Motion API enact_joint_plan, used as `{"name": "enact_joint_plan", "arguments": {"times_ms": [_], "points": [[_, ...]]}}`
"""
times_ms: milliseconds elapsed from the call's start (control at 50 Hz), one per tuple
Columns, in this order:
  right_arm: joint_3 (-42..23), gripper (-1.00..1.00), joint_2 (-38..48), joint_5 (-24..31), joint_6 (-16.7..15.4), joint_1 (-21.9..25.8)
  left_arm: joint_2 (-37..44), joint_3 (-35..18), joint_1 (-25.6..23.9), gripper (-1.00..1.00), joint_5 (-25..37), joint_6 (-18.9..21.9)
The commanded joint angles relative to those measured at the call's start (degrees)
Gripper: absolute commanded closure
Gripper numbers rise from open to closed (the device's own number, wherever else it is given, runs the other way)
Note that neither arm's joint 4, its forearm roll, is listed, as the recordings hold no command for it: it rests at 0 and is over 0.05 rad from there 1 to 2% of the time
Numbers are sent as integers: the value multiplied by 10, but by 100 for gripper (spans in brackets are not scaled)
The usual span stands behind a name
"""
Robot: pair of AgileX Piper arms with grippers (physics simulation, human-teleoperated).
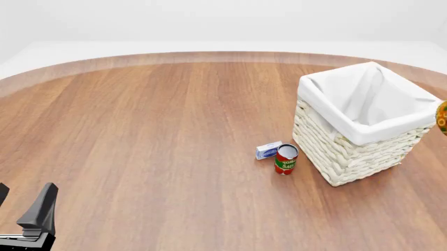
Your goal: Pick up the alphabet soup and the cream cheese box, and put them in the basket.
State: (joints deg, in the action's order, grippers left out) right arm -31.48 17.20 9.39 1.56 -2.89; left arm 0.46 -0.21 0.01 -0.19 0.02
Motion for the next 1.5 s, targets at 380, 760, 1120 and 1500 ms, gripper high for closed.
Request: {"name": "enact_joint_plan", "arguments": {"times_ms": [380,760,1120,1500], "points": [[-111,100,149,-101,-13,3,0,0,0,-100,0,0],[-195,100,304,-92,3,8,0,0,0,-100,0,0],[-232,100,391,-76,15,-8,0,0,0,-100,0,0],[-248,100,484,-71,31,-8,0,0,0,-100,0,0]]}}
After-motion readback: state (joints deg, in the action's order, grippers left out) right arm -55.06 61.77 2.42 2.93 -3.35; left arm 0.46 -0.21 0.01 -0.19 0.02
